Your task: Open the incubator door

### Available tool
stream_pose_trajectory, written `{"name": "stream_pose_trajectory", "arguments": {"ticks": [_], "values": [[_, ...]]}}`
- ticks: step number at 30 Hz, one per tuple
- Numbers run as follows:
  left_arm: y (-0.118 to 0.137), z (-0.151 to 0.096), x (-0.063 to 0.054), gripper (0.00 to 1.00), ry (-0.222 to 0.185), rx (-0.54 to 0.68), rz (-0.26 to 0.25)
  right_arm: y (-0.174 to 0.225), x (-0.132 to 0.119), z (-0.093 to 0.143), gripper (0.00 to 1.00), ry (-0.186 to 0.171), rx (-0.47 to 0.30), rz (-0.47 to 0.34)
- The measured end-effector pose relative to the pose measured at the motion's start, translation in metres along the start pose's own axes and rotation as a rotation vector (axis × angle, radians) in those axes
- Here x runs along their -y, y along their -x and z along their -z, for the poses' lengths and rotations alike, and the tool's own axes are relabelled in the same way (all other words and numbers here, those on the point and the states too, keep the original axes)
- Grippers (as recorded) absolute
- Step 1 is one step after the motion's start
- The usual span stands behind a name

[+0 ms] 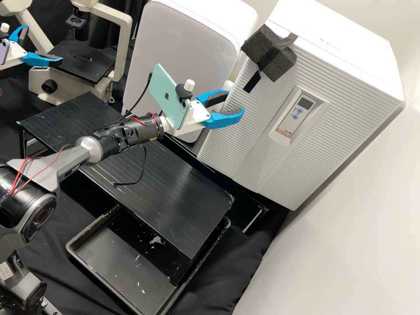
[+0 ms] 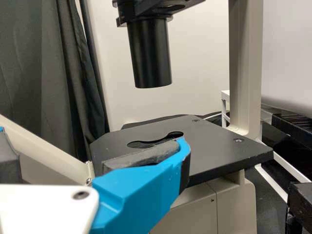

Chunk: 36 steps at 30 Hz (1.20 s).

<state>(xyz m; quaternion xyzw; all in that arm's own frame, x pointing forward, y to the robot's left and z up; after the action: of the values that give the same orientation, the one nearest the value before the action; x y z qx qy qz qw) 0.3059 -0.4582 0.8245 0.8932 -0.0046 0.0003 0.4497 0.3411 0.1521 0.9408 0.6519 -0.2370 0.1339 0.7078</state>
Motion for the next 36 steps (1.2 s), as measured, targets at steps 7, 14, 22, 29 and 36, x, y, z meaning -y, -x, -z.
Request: {"name": "stream_pose_trajectory", "arguments": {"ticks": [7,14,22,29,36], "values": [[0.0,0.0,0.0,1.0,0.0,0.0,0.0,0.0,0.0,0.0,0.0,0.0,0.0,0.005],[0.0,0.0,0.0,1.0,0.0,0.0,0.0,0.0,0.0,0.0,0.0,0.007,0.0,0.005],[0.0,0.0,0.0,1.0,0.0,0.0,0.0,0.001,0.001,0.001,0.0,0.007,-0.003,0.008],[0.0,0.0,0.0,1.0,0.0,0.0,0.0,0.005,-0.008,-0.007,0.0,0.024,-0.001,0.03],[0.0,0.0,0.0,1.0,0.0,0.0,0.0,0.02,-0.031,-0.017,0.0,-0.007,0.0,0.063]]}}
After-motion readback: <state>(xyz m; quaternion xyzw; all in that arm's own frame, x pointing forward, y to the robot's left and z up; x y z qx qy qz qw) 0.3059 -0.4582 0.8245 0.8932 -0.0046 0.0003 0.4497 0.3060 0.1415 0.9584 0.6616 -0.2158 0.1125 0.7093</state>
